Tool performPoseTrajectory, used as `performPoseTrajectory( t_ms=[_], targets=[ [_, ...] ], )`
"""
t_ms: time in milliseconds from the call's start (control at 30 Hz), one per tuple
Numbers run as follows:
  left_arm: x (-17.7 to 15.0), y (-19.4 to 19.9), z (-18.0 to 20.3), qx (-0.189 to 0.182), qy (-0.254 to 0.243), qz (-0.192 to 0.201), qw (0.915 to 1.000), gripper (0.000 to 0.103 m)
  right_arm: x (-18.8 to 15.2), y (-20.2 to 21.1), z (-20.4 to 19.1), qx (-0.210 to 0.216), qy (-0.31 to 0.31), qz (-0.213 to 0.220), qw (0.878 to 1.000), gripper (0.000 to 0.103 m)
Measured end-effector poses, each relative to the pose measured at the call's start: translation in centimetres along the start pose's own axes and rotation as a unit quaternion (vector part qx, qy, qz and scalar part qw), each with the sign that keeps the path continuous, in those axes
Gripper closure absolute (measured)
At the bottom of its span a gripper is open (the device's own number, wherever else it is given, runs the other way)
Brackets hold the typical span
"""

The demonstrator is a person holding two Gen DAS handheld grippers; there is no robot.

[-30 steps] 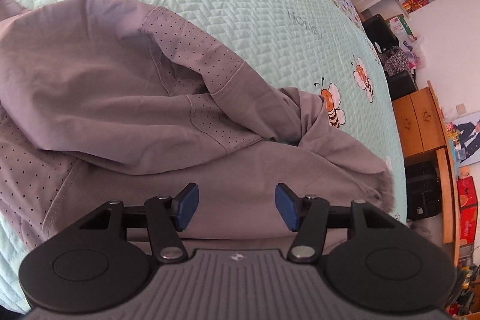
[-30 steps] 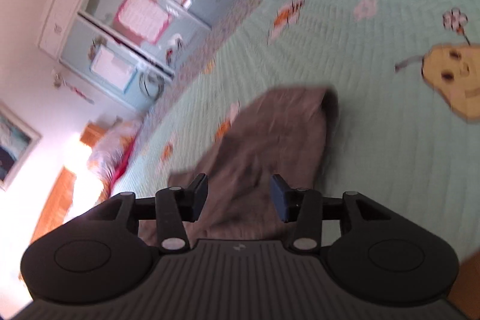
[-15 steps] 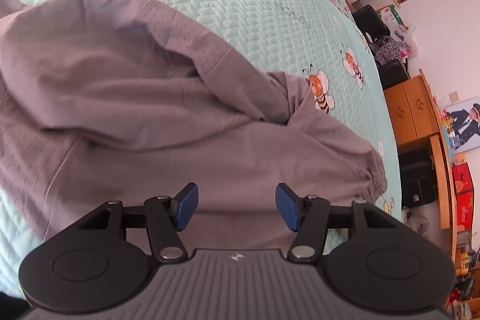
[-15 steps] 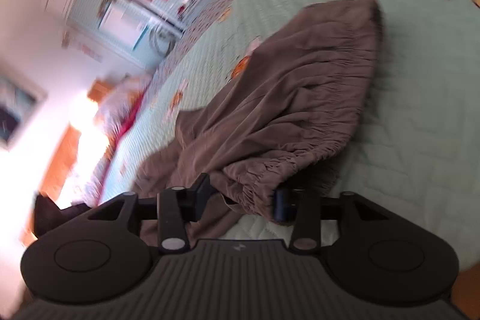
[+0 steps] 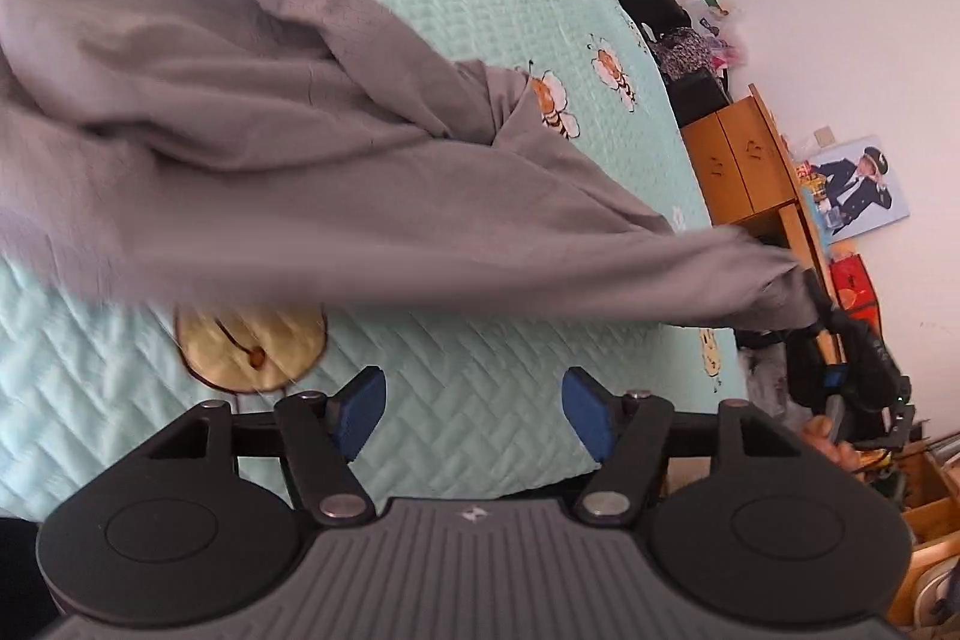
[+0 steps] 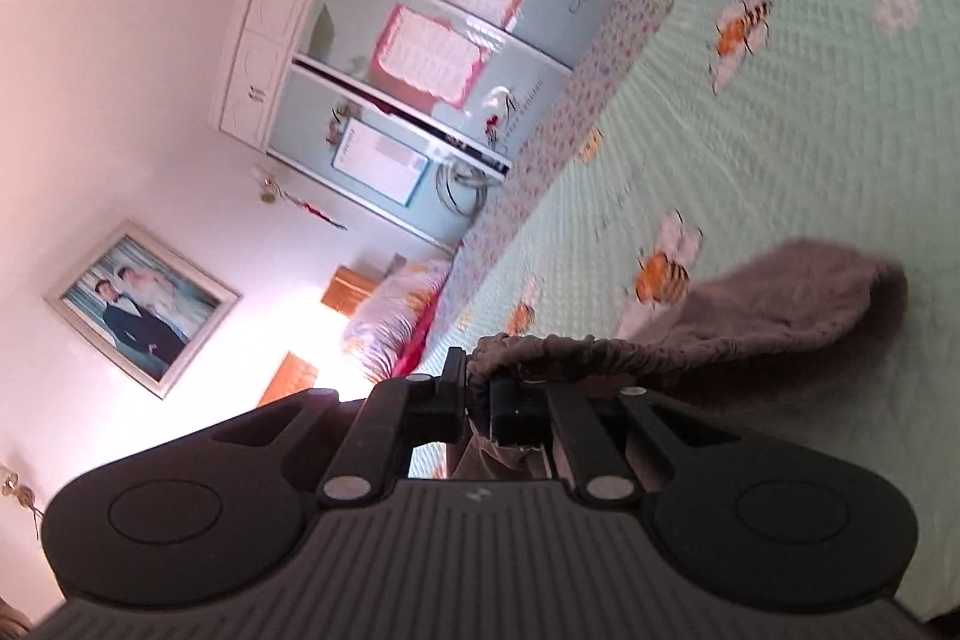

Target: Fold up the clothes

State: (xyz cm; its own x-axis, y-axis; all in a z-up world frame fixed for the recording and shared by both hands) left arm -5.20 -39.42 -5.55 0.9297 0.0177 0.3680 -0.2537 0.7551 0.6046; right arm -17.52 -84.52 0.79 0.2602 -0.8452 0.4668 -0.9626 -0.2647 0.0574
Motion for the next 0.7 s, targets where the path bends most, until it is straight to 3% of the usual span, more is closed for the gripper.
performPoseTrajectory(
  t_ms=[133,233,333,567,700],
  targets=[
    [-0.3,-0.3,-0.9,-0.031,0.054,0.026,0.9977,0.035,-0.2,-0.2,-0.8,0.003,0.006,-0.001,1.0,0.096],
    [-0.1,0.1,-0.5,-0.046,0.049,0.043,0.9968,0.035,-0.8,-0.6,-0.5,0.0,0.0,-0.006,1.0,0.096],
    [0.1,0.6,-0.5,-0.041,0.044,0.059,0.9965,0.035,-0.9,-0.7,-0.3,0.001,-0.006,-0.006,1.0,0.096],
    [0.6,-0.1,-2.9,-0.015,0.101,0.071,0.9923,0.035,-0.6,-0.7,-1.0,0.014,-0.017,-0.001,1.0,0.096],
    [1.2,-0.9,-3.5,-0.008,0.105,0.082,0.9911,0.035,-0.3,-0.6,-1.7,0.022,-0.012,0.001,1.0,0.096]
  ],
)
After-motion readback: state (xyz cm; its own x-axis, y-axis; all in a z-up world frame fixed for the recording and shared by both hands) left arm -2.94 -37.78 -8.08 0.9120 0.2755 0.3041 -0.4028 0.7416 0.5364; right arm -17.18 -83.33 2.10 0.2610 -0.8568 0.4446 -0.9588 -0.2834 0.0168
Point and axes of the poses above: each gripper's, at about its wrist camera, not at the fingertips, and y roughly against the way its jaws point, z to its right, x to its top, the point moved 4 cm from there along -y, roughly the way its jaws point, and after that the axes turned 7 degrees about z, right-handed, at the moved point
